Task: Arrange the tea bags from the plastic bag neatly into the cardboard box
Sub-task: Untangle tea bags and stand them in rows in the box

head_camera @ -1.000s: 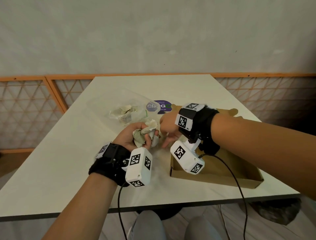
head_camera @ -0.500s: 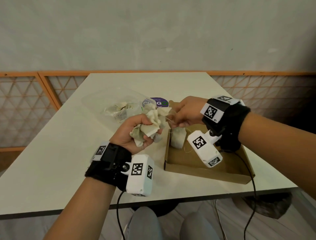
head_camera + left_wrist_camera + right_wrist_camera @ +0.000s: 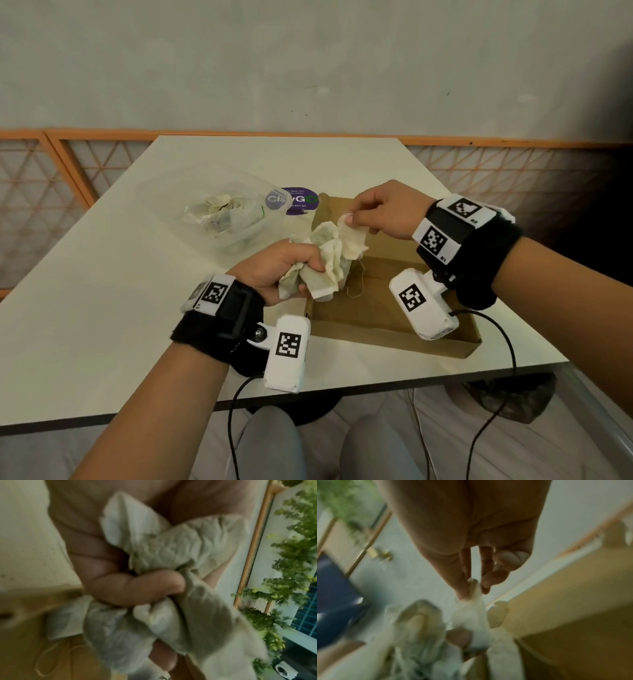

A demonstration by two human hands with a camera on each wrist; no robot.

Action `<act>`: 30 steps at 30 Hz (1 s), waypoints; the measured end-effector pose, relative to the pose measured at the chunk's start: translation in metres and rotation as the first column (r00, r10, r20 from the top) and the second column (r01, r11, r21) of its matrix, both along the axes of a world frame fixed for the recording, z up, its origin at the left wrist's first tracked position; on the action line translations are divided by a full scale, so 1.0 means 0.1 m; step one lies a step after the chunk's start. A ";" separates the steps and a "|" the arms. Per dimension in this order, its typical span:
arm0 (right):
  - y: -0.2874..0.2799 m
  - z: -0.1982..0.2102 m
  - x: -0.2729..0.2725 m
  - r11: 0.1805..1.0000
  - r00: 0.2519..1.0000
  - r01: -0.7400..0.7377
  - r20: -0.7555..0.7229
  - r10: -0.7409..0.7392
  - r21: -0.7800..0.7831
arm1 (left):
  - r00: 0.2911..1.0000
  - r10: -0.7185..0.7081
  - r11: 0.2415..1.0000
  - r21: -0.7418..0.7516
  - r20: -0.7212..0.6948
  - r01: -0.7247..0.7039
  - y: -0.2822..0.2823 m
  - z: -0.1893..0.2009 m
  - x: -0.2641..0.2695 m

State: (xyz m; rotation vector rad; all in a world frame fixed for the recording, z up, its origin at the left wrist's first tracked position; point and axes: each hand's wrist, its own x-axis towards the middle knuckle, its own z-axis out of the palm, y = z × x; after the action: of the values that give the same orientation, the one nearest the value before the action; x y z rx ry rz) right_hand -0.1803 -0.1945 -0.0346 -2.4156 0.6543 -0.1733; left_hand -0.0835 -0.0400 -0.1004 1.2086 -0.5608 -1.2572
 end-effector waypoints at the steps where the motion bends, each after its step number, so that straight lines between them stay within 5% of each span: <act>1: 0.00 -0.01 -0.01 0.996 0.999 -0.027 -0.024 0.025 -0.081 | 1.000 -0.004 1.000 0.017 0.007 0.004 0.00 -0.01 0.01; 5: -0.04 -0.02 -0.04 0.990 1.000 0.007 -0.008 -0.008 -0.139 | 0.970 0.106 0.994 0.044 -0.217 -0.099 0.06 -0.07 0.10; 8: -0.03 -0.03 -0.07 0.992 0.998 -0.044 -0.053 0.038 -0.115 | 0.829 0.142 0.982 -0.030 -0.542 -0.188 0.12 -0.17 0.18; 12: 0.14 -0.12 -0.04 0.967 0.957 -0.196 -0.245 0.153 -0.162 | 0.715 0.105 0.939 -0.167 -0.692 -0.300 0.15 -0.28 0.30; 24: 0.18 -0.29 0.30 0.968 0.931 -0.163 -0.354 0.087 -0.190 | 0.671 0.098 0.897 -0.227 -0.735 -0.379 0.14 -0.37 0.35; 30: 0.14 -0.29 0.30 0.994 0.953 -0.030 -0.298 0.061 0.106 | 0.675 0.099 0.885 -0.246 -0.731 -0.395 0.12 -0.39 0.33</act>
State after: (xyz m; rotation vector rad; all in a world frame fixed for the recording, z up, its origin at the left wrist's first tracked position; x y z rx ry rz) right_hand -0.1499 -0.1802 -0.0639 -2.3769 0.7219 0.2475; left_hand -0.0502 -0.0283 -0.1399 0.3757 -0.0446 -1.1801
